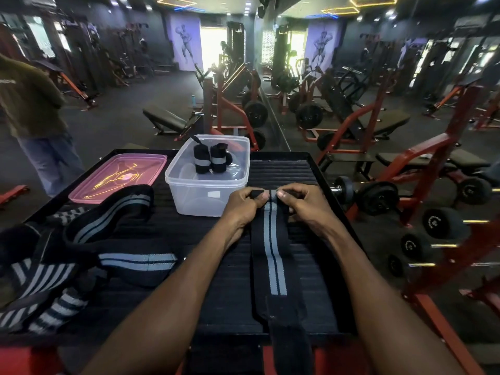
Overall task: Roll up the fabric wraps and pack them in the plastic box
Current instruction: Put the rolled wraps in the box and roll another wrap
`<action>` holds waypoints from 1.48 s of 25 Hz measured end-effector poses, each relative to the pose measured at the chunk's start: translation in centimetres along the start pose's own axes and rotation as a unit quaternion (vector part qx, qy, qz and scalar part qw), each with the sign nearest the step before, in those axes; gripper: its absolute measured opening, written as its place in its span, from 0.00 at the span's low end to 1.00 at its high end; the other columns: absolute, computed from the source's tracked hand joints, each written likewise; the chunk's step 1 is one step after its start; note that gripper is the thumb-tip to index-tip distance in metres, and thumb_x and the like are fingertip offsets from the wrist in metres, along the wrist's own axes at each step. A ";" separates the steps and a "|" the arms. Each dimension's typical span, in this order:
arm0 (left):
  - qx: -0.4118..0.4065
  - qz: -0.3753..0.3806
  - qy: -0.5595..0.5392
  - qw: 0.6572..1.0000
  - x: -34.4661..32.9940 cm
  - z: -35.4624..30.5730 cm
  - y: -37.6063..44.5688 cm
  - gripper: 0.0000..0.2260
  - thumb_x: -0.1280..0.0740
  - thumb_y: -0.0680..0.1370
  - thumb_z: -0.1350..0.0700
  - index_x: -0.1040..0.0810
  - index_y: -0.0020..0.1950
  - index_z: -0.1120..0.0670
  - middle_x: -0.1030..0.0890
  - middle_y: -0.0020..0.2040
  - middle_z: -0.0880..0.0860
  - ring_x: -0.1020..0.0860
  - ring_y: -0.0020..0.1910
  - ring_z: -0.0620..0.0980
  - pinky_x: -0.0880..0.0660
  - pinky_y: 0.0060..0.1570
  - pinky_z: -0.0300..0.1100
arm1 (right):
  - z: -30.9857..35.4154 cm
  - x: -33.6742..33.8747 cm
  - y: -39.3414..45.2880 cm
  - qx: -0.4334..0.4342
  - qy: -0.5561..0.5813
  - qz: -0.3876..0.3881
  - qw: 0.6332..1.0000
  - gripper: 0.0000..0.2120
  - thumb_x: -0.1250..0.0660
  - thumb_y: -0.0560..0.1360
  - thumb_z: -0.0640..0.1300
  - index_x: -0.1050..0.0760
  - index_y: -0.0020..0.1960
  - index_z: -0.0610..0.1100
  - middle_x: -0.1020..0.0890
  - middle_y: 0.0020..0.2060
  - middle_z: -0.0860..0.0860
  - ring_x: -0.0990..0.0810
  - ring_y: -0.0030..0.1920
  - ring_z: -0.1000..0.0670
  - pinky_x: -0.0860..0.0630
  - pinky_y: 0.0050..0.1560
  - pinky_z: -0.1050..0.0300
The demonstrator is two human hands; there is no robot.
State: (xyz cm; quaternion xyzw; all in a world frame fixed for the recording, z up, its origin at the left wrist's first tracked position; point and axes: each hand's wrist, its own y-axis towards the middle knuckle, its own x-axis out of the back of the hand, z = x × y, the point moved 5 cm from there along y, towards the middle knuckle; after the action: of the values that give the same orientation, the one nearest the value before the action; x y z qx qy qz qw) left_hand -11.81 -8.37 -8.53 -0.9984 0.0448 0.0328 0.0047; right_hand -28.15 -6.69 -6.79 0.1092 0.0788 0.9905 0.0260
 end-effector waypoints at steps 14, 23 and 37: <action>-0.017 -0.004 0.113 0.993 0.2 0.3 0.1 0.05 0.29 0.78 0.59 0.20 0.52 0.57 0.18 0.42 0.48 0.22 0.41 0.43 0.26 0.42 0.32 | -0.5 -0.3 0.6 0.009 -0.005 0.016 1.000 0.07 0.28 0.76 0.38 0.16 0.54 0.41 0.15 0.43 0.50 0.19 0.43 0.55 0.24 0.38 0.66; -0.026 -0.004 0.177 0.984 -0.1 0.7 0.6 0.09 0.34 0.81 0.54 0.21 0.59 0.55 0.16 0.55 0.53 0.18 0.55 0.51 0.24 0.61 0.50 | -0.2 0.6 0.7 0.081 -0.035 -0.023 0.996 0.13 0.28 0.72 0.28 0.16 0.53 0.41 0.14 0.48 0.49 0.17 0.48 0.57 0.23 0.56 0.63; -0.006 0.016 0.064 0.998 -0.2 0.4 -0.1 0.12 0.29 0.78 0.54 0.18 0.59 0.57 0.15 0.49 0.50 0.17 0.47 0.45 0.24 0.42 0.32 | 0.1 0.6 0.5 0.069 0.006 -0.008 0.998 0.15 0.26 0.69 0.26 0.17 0.53 0.38 0.15 0.48 0.46 0.18 0.44 0.64 0.23 0.49 0.69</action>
State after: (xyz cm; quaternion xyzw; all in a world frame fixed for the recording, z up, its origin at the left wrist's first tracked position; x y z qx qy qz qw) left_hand -11.99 -8.24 -8.91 -0.9977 0.0611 -0.0304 -0.0051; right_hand -28.73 -7.10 -6.54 0.1044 0.1477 0.9832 0.0262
